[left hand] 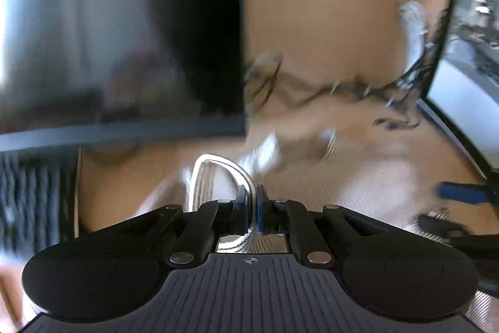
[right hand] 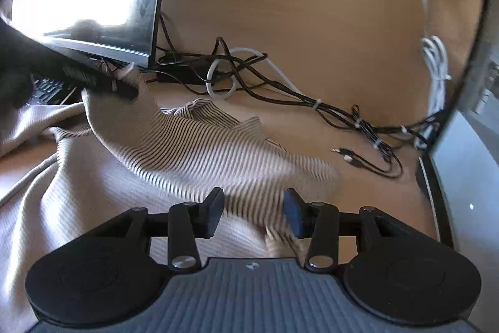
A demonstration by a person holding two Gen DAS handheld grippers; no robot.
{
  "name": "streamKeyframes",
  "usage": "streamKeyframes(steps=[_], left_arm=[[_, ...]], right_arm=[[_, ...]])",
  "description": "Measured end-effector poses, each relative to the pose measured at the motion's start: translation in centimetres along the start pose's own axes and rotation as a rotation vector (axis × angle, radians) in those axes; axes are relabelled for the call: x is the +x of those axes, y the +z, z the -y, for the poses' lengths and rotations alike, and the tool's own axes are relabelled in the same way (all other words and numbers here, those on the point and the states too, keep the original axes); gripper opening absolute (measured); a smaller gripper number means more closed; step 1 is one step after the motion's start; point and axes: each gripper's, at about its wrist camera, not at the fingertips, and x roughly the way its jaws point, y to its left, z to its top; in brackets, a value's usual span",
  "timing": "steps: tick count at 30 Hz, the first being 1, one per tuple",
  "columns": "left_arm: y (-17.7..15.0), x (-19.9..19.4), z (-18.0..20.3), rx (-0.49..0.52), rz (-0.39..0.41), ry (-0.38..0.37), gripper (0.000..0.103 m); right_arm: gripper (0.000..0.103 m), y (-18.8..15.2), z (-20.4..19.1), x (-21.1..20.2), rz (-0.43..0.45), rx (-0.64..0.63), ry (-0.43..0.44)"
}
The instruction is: Fold clothes
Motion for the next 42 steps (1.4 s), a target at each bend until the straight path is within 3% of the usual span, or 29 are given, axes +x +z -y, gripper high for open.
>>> streamKeyframes(steps=[2,4,10,14,16,18,20,23,26,29,34,36,37,38,39,42], left_arm=[[0.7,-0.6,0.1,0.031,0.053,0.013,0.006],[0.7,0.1,-0.3,0.049,0.057,0.039,0.006],[-1.9,3.8,-1.8,0.060,-0.077,0.082,0.008],[-2.7,3.6,-2.8,0.017,-0.115,0.091,0.025],[-2.9,3.3,-3.2,-0.004,-0.126,0.090,0.028],[-2.8,2.7,-3.4,-0.026,-0.123,0.070,0.033],[-3.0,1.9,-3.7,-0.070,-0.123,0.036,0.046],[-3.8,0.5,-4.0,-0.169,-0.133,-0.059,0.056],[-5.0,-0.1,-3.2,-0.200,-0.155,-0.133,0.061],[-5.0,0.5,-1.9,-0.174,-0.152,-0.143,0.067],[-2.7,3.2,0.4,-0.156,-0.159,-0.154,0.067],[-2.2,4.6,1.4,-0.112,-0.185,-0.122,0.063],[-2.1,5.2,1.8,-0.093,-0.194,-0.105,0.052],[-2.1,5.6,2.1,-0.074,-0.195,-0.090,0.023],[-2.1,5.5,2.4,-0.053,-0.186,-0.074,0.007],[-1.9,3.4,3.2,0.022,-0.088,-0.058,0.005]], right_arm=[[0.043,0.2,-0.2,1.2,-0.022,-0.012,-0.006],[0.042,-0.1,-0.1,2.0,-0.055,-0.011,-0.004],[0.044,-1.0,0.3,2.2,-0.075,-0.015,-0.019],[0.049,-1.1,0.4,2.1,-0.082,-0.028,-0.037],[0.050,-1.1,0.4,2.1,-0.086,-0.035,-0.046],[0.050,-1.1,0.5,2.0,-0.090,-0.041,-0.055],[0.050,-1.4,0.6,1.7,-0.094,-0.059,-0.078],[0.052,-1.9,1.0,1.0,-0.098,-0.118,-0.138],[0.052,-2.2,1.4,0.0,-0.095,-0.128,-0.156],[0.052,-2.4,1.7,-1.5,-0.083,-0.091,-0.136],[0.052,-3.7,0.7,-4.4,-0.065,-0.028,-0.077],[0.052,-4.4,0.6,-5.2,-0.071,0.029,-0.058],[0.052,-4.8,0.6,-5.5,-0.074,0.059,-0.047],[0.052,-5.2,0.6,-5.8,-0.076,0.087,-0.030],[0.053,-5.5,0.5,-6.1,-0.076,0.104,-0.018],[0.053,-6.5,0.4,-6.4,-0.078,0.125,-0.011]])
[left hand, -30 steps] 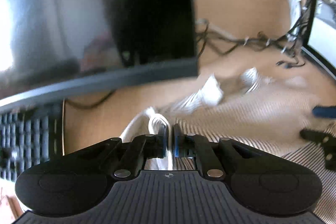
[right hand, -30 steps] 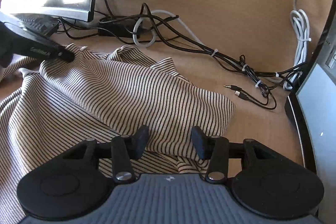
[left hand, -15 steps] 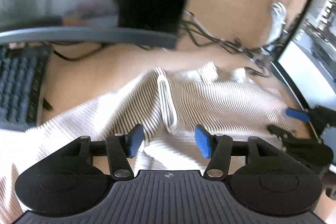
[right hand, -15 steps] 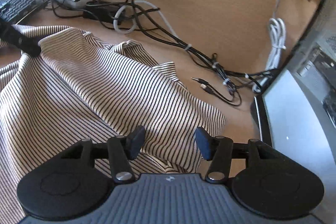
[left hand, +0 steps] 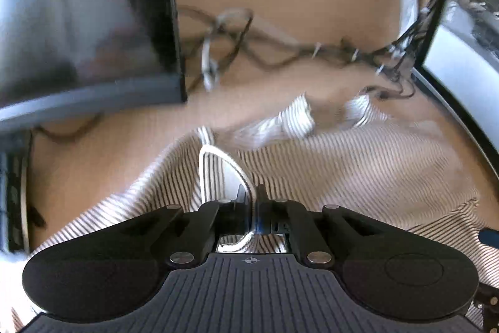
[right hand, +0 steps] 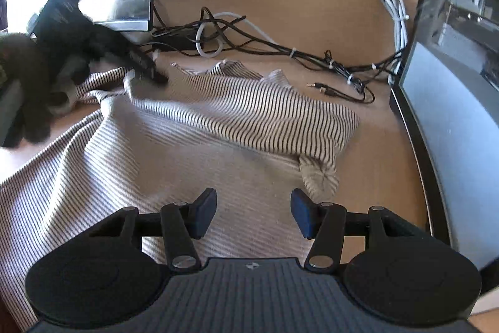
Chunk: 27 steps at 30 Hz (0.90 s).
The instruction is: Fold clothes
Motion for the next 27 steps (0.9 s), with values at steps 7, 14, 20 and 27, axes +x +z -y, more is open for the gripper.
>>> streamKeyframes(steps=[7,14,20,27], left_arm=[[3.5,-7.1,0.7,0.181,0.330,-0.081,0.005],[0.6,0.3,-1.0,0.190,0.082,0.020,0.007],[-1.2,-0.2,-2.6,0.062,0.005,0.071,0.047],[-5.6,-8.4,-4.2,-0.116,-0.033,0.080,0.081]], right_arm=[[0.053,-0.2,0.1,0.1,0.019,0.059,-0.010],[0.053,0.7,0.2,-0.3,0.044,0.052,-0.022],[0.054,2.4,0.0,-0.3,0.051,0.041,0.008],[0.054,4.9,-3.5,1.1,0.054,0.003,0.156]])
